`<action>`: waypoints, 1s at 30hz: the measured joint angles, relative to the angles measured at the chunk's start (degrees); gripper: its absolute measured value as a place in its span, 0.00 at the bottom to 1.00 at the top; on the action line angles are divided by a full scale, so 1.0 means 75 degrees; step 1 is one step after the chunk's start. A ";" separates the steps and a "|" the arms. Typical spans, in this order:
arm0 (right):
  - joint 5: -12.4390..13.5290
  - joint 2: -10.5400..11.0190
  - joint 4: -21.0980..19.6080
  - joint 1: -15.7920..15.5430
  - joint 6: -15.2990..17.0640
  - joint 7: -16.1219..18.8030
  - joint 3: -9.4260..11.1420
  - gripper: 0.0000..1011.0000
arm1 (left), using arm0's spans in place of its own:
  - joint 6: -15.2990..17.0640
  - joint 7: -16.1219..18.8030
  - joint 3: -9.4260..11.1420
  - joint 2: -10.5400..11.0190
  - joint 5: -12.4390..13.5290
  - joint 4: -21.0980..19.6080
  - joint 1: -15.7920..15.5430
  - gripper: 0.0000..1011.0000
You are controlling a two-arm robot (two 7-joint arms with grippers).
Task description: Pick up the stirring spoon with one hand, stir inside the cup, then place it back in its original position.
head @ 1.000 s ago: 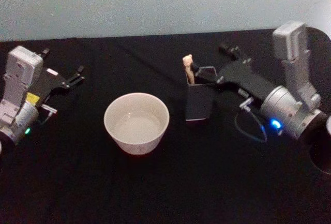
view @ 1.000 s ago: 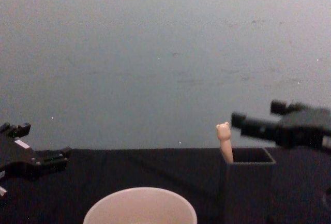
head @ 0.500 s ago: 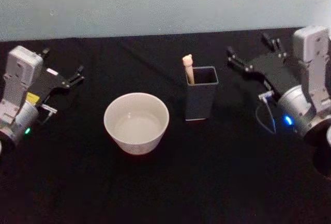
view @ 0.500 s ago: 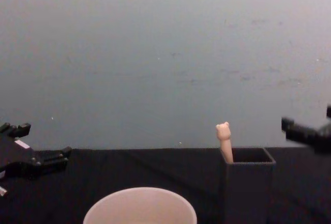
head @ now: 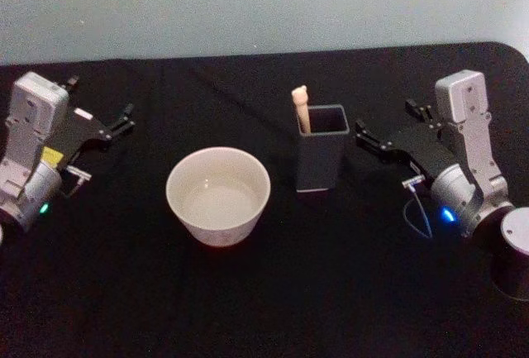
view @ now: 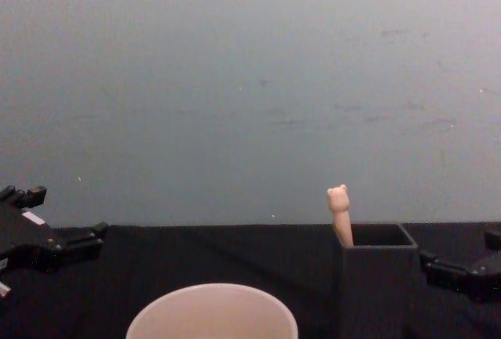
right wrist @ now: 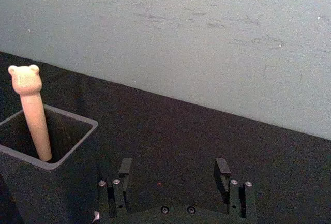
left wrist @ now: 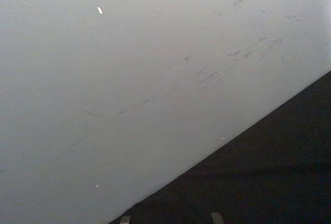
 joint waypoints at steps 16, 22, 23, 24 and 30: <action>0.0027 0.0021 -0.0074 -0.0013 -0.0072 -0.0006 0.0005 0.99 | 0.0000 0.0000 0.0000 0.0000 0.0000 0.0000 0.0000 0.99; 0.0032 0.0024 -0.0084 -0.0017 -0.0081 -0.0009 0.0005 0.99 | 0.0000 0.0000 0.0000 0.0000 0.0000 0.0000 0.0000 0.99; 0.0033 0.0025 -0.0085 -0.0017 -0.0082 -0.0009 0.0005 0.99 | 0.0000 0.0000 0.0000 0.0000 0.0000 0.0000 0.0000 0.99; 0.0034 0.0026 -0.0087 -0.0017 -0.0084 -0.0010 0.0005 0.99 | 0.0000 0.0000 0.0000 0.0000 0.0000 0.0000 0.0000 0.99; 0.0038 0.0029 -0.0092 -0.0017 -0.0089 -0.0013 0.0005 0.99 | 0.0000 0.0000 0.0000 0.0000 0.0000 0.0000 0.0000 0.99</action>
